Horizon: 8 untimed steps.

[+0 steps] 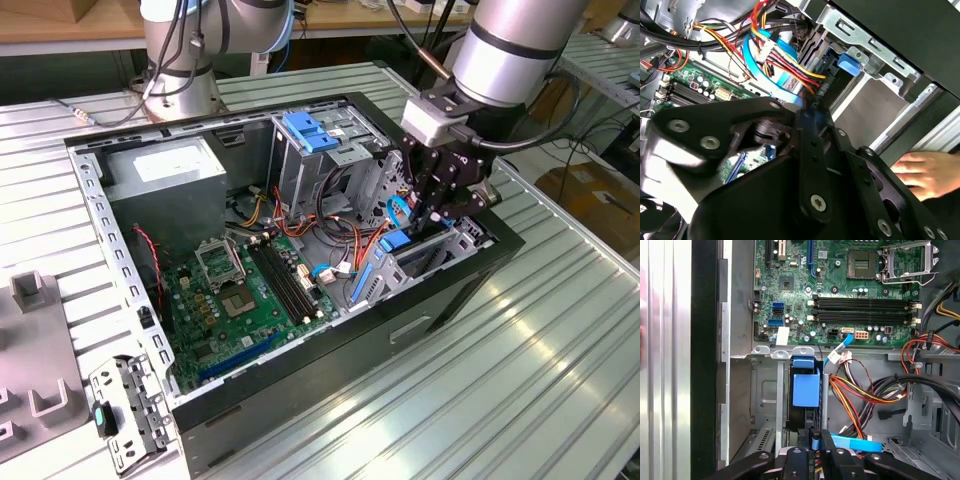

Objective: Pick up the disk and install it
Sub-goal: 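Insert the second disk wire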

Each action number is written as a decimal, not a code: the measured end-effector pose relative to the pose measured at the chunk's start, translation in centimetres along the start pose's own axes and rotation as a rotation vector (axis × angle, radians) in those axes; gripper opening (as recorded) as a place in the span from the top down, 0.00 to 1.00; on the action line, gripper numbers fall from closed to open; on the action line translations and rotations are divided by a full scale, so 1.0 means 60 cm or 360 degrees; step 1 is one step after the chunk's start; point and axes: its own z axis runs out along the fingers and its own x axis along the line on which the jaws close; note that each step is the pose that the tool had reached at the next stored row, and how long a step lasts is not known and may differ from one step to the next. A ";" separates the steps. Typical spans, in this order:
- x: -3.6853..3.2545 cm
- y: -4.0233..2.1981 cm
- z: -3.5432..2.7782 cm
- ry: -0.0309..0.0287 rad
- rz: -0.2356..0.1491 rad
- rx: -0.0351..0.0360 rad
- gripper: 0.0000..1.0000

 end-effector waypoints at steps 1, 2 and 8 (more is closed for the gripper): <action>0.000 0.000 -0.002 0.00006 0.0000 0.0000 0.76; 0.000 -0.001 -0.007 0.00011 0.0000 0.0000 0.76; 0.002 -0.004 -0.037 0.00011 0.0000 0.0000 0.76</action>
